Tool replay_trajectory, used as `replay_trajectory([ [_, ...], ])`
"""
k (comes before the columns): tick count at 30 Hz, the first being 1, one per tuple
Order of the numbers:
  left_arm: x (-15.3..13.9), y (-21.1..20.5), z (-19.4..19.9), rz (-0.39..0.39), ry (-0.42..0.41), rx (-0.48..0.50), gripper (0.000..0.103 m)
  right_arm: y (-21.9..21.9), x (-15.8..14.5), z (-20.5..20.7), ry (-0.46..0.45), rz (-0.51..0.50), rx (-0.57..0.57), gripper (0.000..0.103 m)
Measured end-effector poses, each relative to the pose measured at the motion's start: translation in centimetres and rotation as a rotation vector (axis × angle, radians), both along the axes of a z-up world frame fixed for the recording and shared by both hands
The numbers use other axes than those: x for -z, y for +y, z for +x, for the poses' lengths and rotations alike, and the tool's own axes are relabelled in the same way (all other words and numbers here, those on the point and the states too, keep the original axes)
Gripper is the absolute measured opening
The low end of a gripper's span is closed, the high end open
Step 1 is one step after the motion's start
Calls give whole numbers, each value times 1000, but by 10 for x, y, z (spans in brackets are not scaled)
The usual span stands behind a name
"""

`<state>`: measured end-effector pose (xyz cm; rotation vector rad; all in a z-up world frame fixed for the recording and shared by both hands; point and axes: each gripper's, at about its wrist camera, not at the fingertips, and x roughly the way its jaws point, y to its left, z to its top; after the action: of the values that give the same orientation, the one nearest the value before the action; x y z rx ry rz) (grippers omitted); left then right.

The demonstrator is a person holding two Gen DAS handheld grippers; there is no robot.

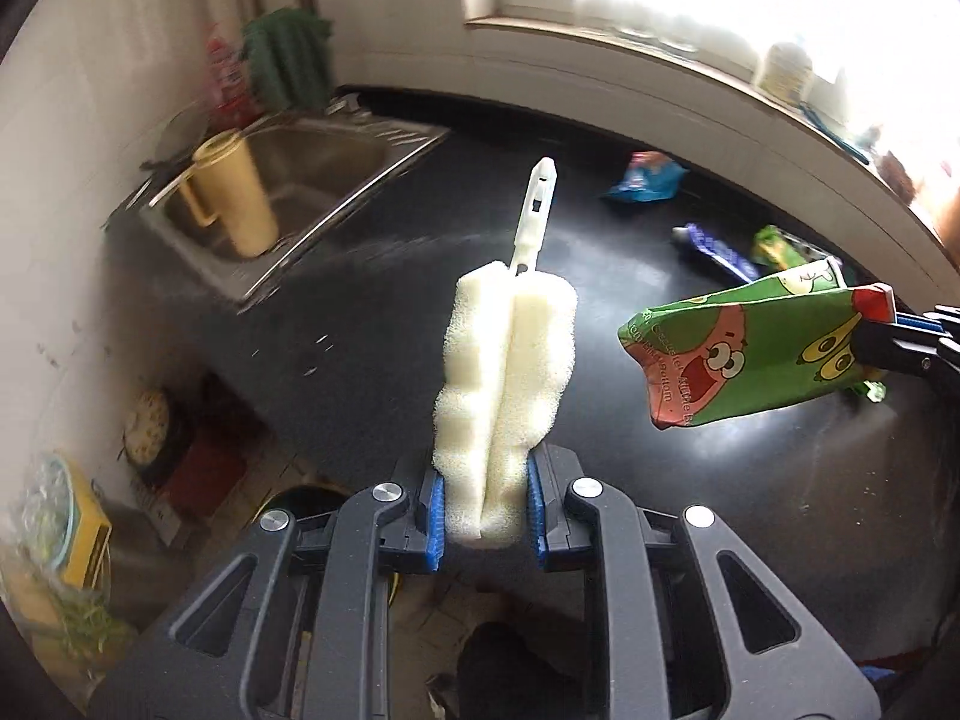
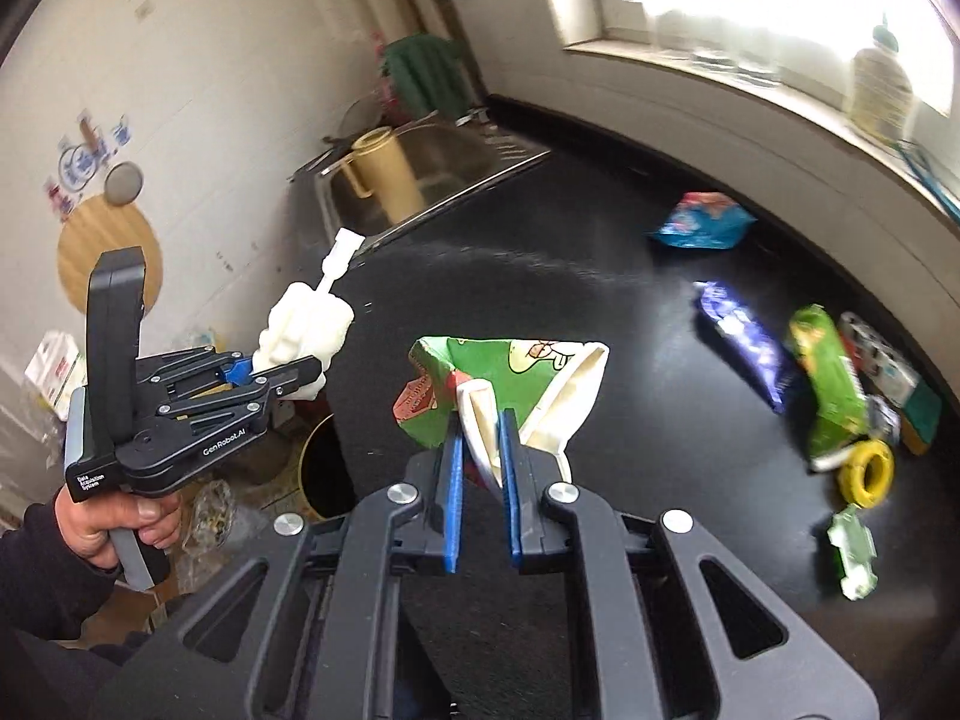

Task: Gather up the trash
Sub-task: 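Carry brush and green pouch to the bin and open both tools, then return both open tools to the counter above the trash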

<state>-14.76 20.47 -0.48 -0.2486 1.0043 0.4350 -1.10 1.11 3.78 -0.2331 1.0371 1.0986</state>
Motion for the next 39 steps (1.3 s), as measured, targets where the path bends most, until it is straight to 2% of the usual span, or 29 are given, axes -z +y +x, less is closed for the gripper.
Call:
replay_trajectory([
  [5,32,61,-86,-42,77,-228,20,97,24,-55,68,-33,-227,12],
  [11,98,113,-157,-146,161,-397,20,197,61,-117,63,-144,-419,12],
  [15,149,139,-174,-209,193,-452,20,253,90,-152,-3,-239,-509,12],
  [18,179,159,-179,-256,186,-478,21,285,113,-170,-39,-299,-557,12],
  [21,200,172,-181,-280,195,-487,21,302,132,-185,-63,-343,-590,12],
  [27,219,184,-183,-307,184,-483,22,336,161,-200,-78,-406,-633,12],
  [28,222,187,-183,-308,190,-478,28,340,165,-202,-81,-415,-640,13],
  [29,223,188,-184,-305,195,-478,37,344,167,-205,-85,-425,-643,14],
  [30,225,190,-184,-305,196,-480,42,347,170,-206,-78,-436,-647,20],
  [31,225,192,-185,-305,193,-484,53,351,172,-207,-73,-445,-647,34],
  [32,225,193,-185,-303,189,-488,60,353,172,-206,-72,-446,-643,44],
  [33,223,194,-186,-299,183,-490,60,353,170,-204,-65,-434,-637,61],
  [34,222,195,-187,-296,180,-487,60,352,167,-201,-53,-409,-630,65],
  [39,211,193,-182,-266,185,-470,68,337,148,-185,-29,-366,-615,65],
])
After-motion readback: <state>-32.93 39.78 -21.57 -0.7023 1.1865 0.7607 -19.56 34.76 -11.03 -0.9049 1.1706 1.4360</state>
